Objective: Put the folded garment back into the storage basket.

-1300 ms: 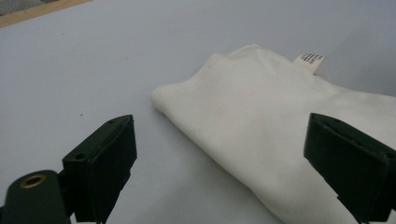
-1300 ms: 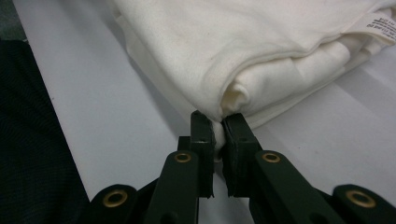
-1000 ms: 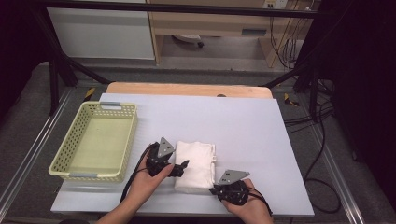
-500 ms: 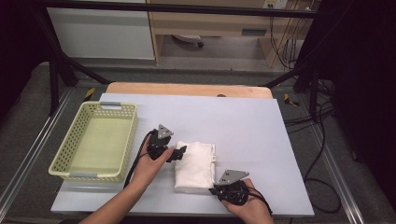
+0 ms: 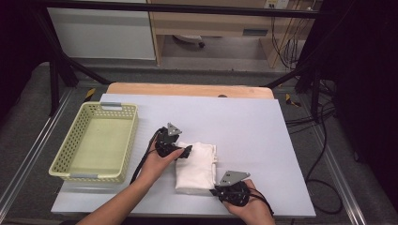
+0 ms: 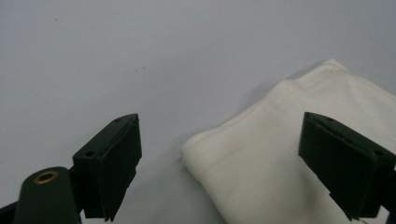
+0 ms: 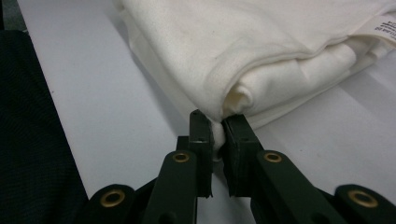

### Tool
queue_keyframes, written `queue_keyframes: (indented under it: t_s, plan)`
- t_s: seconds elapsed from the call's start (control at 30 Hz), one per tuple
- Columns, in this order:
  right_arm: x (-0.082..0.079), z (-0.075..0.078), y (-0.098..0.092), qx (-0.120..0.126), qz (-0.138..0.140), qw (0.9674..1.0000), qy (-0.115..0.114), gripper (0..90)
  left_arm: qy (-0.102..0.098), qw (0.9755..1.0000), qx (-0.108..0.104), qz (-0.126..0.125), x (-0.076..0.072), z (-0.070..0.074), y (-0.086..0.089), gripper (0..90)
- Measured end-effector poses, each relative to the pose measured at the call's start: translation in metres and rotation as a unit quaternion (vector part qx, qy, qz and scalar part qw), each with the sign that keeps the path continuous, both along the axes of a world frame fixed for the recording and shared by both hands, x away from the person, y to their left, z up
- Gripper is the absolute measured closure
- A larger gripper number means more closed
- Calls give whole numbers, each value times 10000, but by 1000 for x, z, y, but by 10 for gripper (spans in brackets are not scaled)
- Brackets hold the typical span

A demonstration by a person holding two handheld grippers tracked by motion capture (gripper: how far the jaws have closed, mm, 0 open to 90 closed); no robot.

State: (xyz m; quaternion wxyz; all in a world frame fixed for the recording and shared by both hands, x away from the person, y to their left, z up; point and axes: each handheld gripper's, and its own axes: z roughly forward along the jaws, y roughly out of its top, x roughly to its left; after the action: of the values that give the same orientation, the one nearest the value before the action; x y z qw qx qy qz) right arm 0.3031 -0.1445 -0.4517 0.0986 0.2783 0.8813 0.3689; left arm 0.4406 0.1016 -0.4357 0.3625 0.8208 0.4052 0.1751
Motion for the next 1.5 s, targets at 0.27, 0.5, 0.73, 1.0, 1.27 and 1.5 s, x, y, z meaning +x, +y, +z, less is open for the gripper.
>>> queue_keyframes:
  t_s: [0.27, 0.5, 0.73, 1.0, 1.27, 1.5]
  plan:
    - [-1, 0, 0, -27, 15, 10000, -32, 828, 64, 9997, 250, 24, -1, -4, -3, 219]
    - [-1, 0, 1, -42, 13, 10000, -42, 828, 57, 9997, 218, 36, -2, -5, -4, 240]
    - [-1, 0, 0, -26, 12, 10000, -39, 827, 13, 9999, 147, 79, -3, -5, -5, 283]
    - [0, -1, -1, 34, -15, 10000, 10, 826, -34, 9999, 126, 101, -3, -5, -5, 395]
    - [0, -1, -1, 29, -8, 10000, 2, 826, 28, 9992, 122, 373, 5, -9, 0, 399]
    - [0, -1, -1, 33, 5, 10000, -16, 826, 316, 9989, -110, 325, 3, -12, 3, 470]
